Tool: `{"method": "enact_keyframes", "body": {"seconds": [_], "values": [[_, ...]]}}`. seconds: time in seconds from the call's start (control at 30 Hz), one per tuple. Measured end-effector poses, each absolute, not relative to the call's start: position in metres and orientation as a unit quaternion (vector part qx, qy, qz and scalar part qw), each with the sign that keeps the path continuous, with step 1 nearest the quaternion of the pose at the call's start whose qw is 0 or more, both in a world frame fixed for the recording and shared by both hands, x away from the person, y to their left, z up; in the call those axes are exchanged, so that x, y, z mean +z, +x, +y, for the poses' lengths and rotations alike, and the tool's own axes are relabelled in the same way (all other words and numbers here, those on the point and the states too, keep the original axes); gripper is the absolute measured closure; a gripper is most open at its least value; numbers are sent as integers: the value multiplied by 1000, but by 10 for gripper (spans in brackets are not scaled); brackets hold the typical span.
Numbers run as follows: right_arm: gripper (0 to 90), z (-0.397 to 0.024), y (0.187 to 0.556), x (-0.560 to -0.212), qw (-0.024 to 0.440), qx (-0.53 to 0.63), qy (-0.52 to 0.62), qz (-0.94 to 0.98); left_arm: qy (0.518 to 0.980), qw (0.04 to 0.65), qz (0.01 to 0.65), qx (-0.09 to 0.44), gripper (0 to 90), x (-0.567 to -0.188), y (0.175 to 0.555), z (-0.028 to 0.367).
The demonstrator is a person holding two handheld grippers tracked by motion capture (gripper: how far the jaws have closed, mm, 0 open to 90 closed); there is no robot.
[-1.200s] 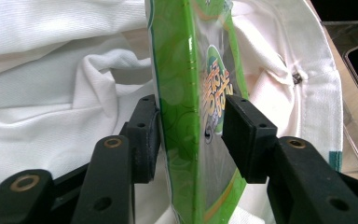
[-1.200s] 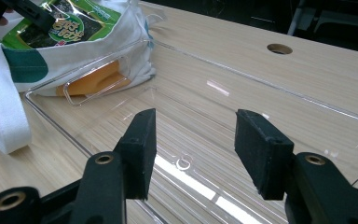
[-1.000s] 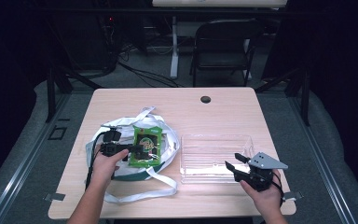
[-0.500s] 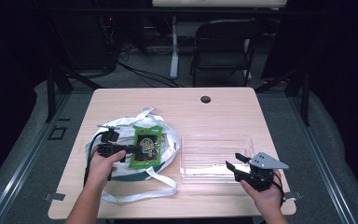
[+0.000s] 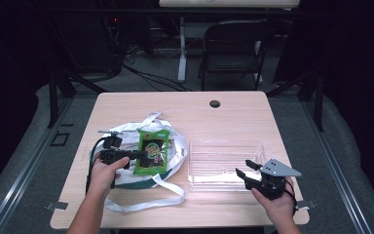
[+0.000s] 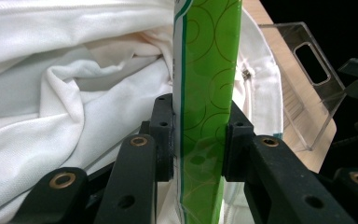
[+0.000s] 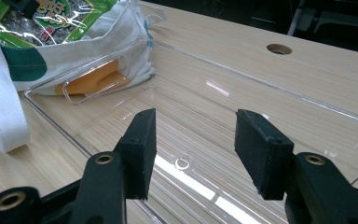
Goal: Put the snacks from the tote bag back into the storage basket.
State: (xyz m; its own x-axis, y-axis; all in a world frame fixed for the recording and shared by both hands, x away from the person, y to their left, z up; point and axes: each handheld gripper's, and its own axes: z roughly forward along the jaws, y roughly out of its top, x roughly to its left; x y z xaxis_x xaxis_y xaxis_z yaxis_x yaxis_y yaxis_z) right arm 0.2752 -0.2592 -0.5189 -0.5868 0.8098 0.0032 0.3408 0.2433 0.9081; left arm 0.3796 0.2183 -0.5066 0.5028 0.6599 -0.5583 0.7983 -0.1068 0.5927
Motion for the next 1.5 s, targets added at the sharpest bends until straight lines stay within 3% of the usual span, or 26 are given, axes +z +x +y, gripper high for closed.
{"method": "enact_keyframes", "body": {"seconds": [1.1,1.5], "values": [[484,-261,276,-519,246,482,386,747,734,511,447,22,717,-480,366,232],[483,-261,275,-519,245,482,384,748,736,522,429,37,717,-471,361,228]]}}
